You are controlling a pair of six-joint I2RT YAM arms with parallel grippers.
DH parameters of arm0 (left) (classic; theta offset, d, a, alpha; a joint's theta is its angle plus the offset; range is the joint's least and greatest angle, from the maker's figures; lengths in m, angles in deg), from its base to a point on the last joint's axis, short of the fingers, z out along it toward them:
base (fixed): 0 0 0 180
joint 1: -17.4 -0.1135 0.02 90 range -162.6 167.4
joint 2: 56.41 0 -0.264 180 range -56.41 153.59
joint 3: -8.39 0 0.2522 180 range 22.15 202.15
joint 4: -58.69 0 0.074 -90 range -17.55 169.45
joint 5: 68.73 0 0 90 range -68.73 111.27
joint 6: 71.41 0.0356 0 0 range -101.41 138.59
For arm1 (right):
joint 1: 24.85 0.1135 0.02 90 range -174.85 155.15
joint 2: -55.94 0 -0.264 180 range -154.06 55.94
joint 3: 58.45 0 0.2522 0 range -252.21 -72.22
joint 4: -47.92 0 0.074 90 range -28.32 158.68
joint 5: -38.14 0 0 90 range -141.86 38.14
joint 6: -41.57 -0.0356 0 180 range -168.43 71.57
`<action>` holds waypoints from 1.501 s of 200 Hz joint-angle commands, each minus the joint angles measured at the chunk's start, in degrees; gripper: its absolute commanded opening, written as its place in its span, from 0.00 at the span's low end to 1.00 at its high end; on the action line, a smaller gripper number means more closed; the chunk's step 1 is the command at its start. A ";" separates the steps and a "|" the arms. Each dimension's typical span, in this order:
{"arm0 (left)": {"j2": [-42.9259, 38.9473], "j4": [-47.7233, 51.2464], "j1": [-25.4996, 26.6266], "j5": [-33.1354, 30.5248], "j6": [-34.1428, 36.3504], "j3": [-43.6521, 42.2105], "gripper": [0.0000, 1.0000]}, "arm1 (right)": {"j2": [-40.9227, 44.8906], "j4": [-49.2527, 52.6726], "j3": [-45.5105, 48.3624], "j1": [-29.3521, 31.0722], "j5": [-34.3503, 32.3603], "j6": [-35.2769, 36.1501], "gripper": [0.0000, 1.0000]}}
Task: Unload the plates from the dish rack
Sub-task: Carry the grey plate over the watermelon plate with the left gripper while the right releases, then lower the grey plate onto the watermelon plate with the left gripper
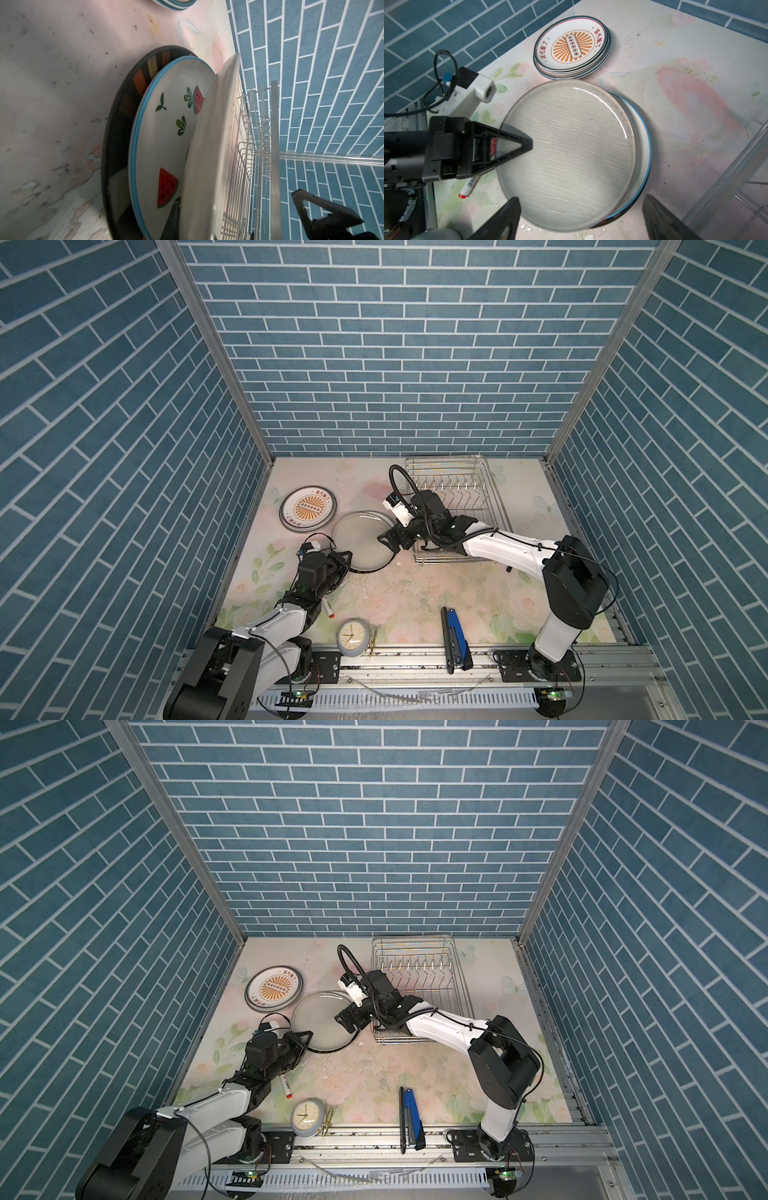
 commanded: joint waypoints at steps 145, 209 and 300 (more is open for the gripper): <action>-0.39 14.26 -0.16 0.31 5.53 9.83 0.39 | -8.55 7.26 -11.32 0.74 0.41 3.39 0.90; 3.27 20.27 0.46 -3.39 7.09 13.57 0.41 | -10.89 9.14 -13.54 0.96 0.52 4.04 0.89; 3.60 27.41 4.35 -10.91 12.25 17.56 0.66 | -17.19 9.60 -18.53 1.12 5.14 3.52 0.81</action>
